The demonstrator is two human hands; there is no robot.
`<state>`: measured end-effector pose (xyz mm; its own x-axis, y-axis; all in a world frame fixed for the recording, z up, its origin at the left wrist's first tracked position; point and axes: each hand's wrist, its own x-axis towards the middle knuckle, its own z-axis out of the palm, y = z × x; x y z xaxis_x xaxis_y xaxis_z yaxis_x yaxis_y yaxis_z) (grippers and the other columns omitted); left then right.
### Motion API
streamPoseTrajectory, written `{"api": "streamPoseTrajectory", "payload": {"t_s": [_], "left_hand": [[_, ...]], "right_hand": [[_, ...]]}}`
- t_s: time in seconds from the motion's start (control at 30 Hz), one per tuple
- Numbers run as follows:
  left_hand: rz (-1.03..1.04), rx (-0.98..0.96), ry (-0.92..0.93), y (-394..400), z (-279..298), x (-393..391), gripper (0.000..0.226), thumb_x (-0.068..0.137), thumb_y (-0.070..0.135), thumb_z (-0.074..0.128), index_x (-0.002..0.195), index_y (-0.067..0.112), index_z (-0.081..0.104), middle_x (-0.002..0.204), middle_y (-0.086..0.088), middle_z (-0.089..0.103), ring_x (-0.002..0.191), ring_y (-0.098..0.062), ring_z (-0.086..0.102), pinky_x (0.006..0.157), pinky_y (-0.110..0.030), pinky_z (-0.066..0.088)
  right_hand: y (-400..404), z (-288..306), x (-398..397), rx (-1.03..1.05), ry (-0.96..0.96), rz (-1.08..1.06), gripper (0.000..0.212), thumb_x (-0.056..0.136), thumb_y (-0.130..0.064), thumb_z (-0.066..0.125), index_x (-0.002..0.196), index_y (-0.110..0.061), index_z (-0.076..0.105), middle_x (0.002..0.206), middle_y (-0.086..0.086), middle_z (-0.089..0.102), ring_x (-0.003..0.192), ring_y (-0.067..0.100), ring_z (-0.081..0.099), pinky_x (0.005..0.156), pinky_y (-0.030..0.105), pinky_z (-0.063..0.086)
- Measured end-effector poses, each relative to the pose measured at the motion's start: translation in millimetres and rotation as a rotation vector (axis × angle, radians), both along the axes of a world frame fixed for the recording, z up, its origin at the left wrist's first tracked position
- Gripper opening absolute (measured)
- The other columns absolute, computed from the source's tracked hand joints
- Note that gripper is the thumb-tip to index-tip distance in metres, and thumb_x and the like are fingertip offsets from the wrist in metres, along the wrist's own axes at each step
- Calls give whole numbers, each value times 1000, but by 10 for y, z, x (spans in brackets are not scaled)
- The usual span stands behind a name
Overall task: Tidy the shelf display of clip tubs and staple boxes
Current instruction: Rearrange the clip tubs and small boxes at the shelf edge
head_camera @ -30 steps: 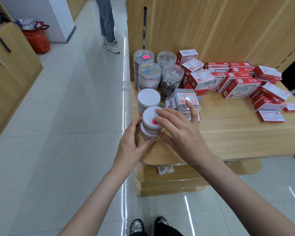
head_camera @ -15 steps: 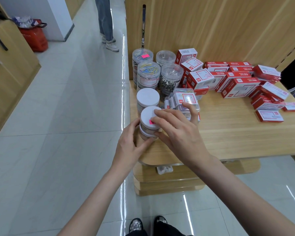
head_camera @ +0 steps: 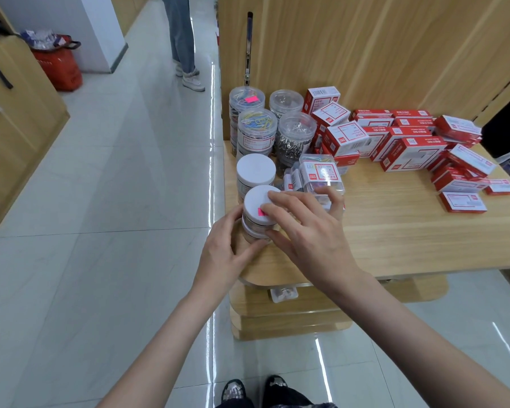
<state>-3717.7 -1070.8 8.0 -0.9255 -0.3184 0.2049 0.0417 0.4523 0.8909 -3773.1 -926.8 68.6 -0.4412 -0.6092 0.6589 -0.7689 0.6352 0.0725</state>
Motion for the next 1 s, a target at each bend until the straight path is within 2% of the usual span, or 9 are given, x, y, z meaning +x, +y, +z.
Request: {"api": "streamPoseTrajectory", "payload": {"t_s": [0.17, 0.23, 0.4, 0.47, 0.6, 0.7, 0.77, 0.9, 1.0], "left_hand": [[-74, 8, 21, -46, 101, 57, 63, 71, 51, 62, 128, 33, 42, 125, 14, 53, 115, 3, 47, 91, -9, 35], [-57, -27, 47, -95, 138, 94, 57, 73, 49, 56, 126, 31, 44, 124, 13, 53, 114, 7, 46, 89, -3, 31], [49, -144, 193, -187, 351, -10, 43, 79, 35, 48, 119, 18, 50, 117, 3, 56, 110, -6, 50, 94, -8, 33], [40, -188, 242, -141, 505, -94, 40, 81, 31, 46, 119, 18, 50, 115, 5, 54, 110, -8, 49, 95, -10, 32], [4, -274, 275, -17, 736, -245, 38, 81, 27, 44, 116, 15, 54, 117, 9, 52, 112, -9, 47, 98, -15, 31], [-8, -340, 257, 65, 812, -369, 36, 82, 26, 43, 113, 18, 58, 117, 15, 50, 113, -8, 47, 99, -24, 33], [14, -367, 226, 115, 836, -440, 34, 83, 29, 42, 110, 20, 61, 116, 17, 50, 114, -9, 46, 99, -30, 33], [64, -389, 144, 193, 851, -551, 32, 82, 36, 40, 105, 29, 61, 116, 16, 52, 114, -12, 46, 101, -40, 33], [100, -388, 86, 249, 825, -568, 32, 81, 40, 40, 104, 31, 61, 116, 9, 55, 114, -15, 47, 101, -44, 34]], "right_hand": [[125, 74, -34, 4, -101, 50, 19, 84, -24, 60, 101, -17, 65, 112, -1, 64, 104, 18, 60, 95, 43, 32], [251, 143, -71, -44, -146, 26, 20, 85, -26, 58, 101, -15, 65, 112, -1, 64, 104, 17, 57, 97, 40, 27], [528, 292, -268, -144, -220, -32, 26, 87, -30, 53, 101, -11, 64, 110, 2, 64, 99, 21, 53, 92, 37, 31], [596, 339, -390, -180, -323, 14, 31, 85, -32, 56, 106, -9, 62, 116, 5, 60, 105, 21, 50, 92, 36, 37], [683, 472, -648, -41, -632, 147, 58, 75, -42, 69, 123, -14, 51, 134, 2, 43, 123, 13, 36, 103, 20, 25], [682, 470, -841, 205, -555, 200, 61, 74, -37, 73, 125, -15, 50, 137, 5, 43, 123, 19, 35, 102, 25, 26], [683, 468, -919, 262, -461, 227, 55, 74, -36, 71, 120, -14, 52, 131, 7, 49, 113, 20, 37, 95, 25, 27], [631, 508, -982, 323, -300, 253, 60, 68, -58, 53, 109, -14, 50, 113, 6, 60, 92, 25, 43, 81, 37, 42], [547, 516, -1029, 350, -252, 250, 65, 62, -59, 60, 105, -14, 42, 90, 6, 60, 83, 27, 44, 74, 37, 33]]}}
